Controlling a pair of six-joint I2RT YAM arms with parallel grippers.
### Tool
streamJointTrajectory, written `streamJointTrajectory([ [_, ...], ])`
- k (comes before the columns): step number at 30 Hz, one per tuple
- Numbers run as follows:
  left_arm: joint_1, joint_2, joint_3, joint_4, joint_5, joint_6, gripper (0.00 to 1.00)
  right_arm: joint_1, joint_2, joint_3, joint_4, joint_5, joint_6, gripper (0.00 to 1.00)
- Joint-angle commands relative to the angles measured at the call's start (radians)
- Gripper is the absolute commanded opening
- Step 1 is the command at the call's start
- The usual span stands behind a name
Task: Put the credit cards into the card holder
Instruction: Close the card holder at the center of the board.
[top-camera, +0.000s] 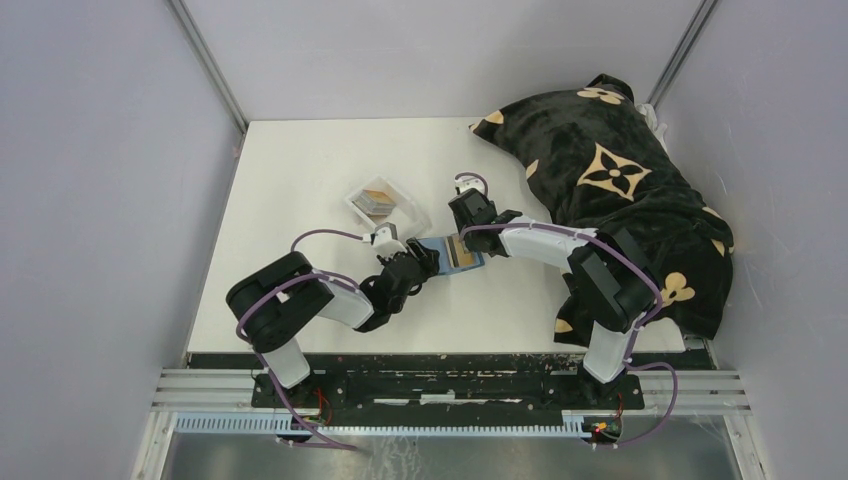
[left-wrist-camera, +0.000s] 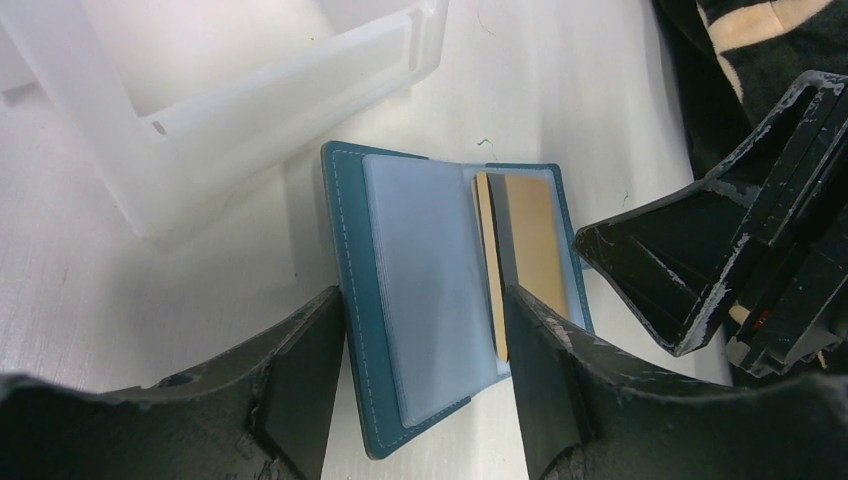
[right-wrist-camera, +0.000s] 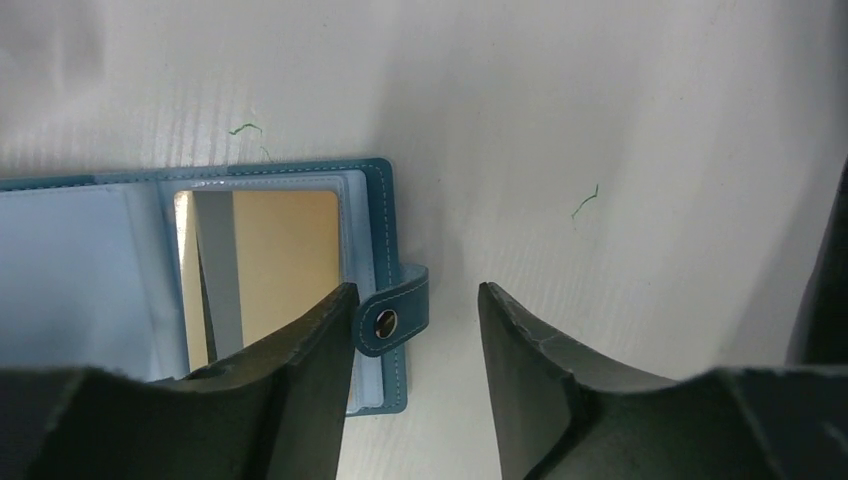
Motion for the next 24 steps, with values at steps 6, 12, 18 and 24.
streamJointTrajectory([
  [6,-0.001,-0.022,0.046,0.034,-0.021,0.025,0.65,0.003,-0.028,0.042,-0.003,0.053,-0.034,0.42],
  [12,-0.003,-0.036,0.064,0.017,-0.027,0.042,0.65,0.003,-0.046,0.030,-0.003,0.043,-0.034,0.36],
  [18,-0.004,-0.058,0.068,0.002,-0.031,0.050,0.65,0.002,-0.078,0.016,-0.010,0.031,-0.027,0.38],
  [24,-0.006,-0.065,0.092,-0.026,-0.028,0.076,0.65,-0.004,-0.085,0.020,-0.017,0.010,-0.025,0.34],
])
